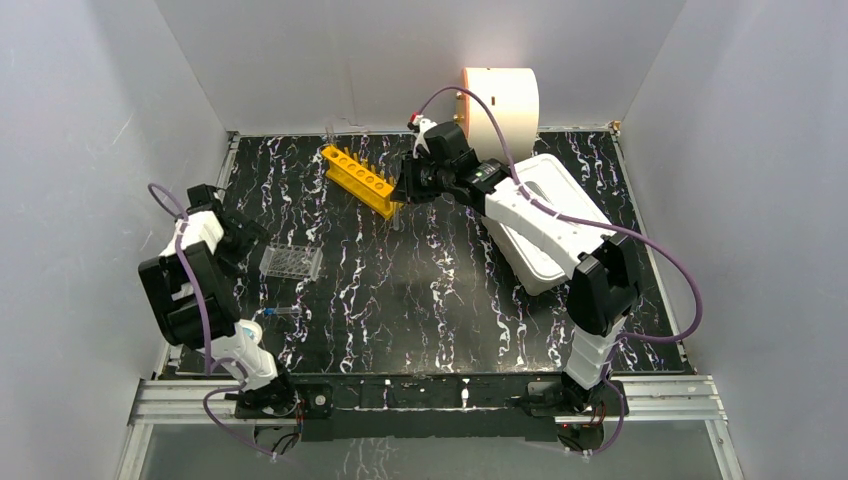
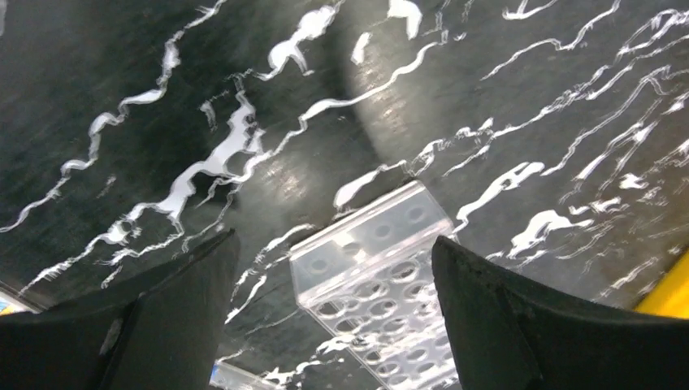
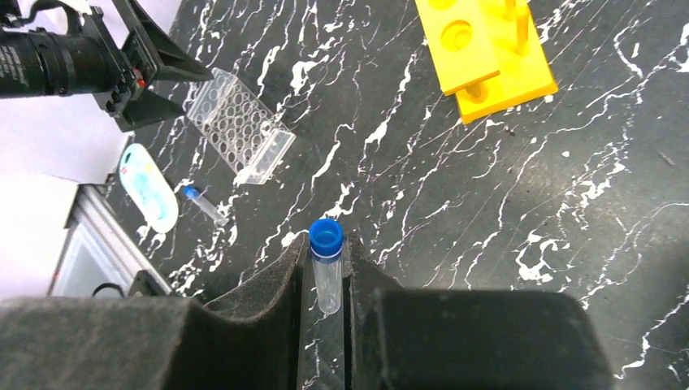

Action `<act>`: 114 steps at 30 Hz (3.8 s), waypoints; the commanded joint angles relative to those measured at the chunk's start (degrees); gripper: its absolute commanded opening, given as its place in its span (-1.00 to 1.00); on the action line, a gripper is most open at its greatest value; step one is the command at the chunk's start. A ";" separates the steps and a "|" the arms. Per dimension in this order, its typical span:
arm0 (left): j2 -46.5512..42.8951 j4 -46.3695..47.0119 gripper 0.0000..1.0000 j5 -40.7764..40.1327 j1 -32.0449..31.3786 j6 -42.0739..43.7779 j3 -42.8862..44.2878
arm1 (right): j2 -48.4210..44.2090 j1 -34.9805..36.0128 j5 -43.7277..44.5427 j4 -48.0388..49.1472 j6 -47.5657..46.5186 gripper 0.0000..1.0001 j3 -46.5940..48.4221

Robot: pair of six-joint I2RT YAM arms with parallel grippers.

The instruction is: Organize the chemistry lab equipment

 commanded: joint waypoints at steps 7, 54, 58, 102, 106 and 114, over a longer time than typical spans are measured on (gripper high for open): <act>7.86 1.53 0.40 6.02 1.20 -1.67 5.98 | -2.01 2.80 8.27 4.07 -4.98 -0.57 -1.50; 5.69 -6.59 0.13 15.55 -0.79 -9.32 4.52 | 18.95 22.63 19.35 60.56 -31.57 -0.56 -6.12; 6.94 -6.41 0.13 15.54 0.17 -9.55 4.76 | 20.52 22.64 18.61 60.92 -32.28 -0.56 -5.08; 9.23 -6.28 -0.01 15.94 2.78 -10.08 6.75 | 32.16 21.85 18.42 59.93 -32.72 -0.54 2.84; 9.28 -6.25 0.00 15.95 2.78 -10.05 6.78 | 32.41 21.77 17.99 60.24 -31.96 -0.53 2.41; 9.50 -6.34 0.00 16.03 2.78 -10.05 7.19 | 33.14 21.61 18.33 63.98 -32.10 -0.51 -0.08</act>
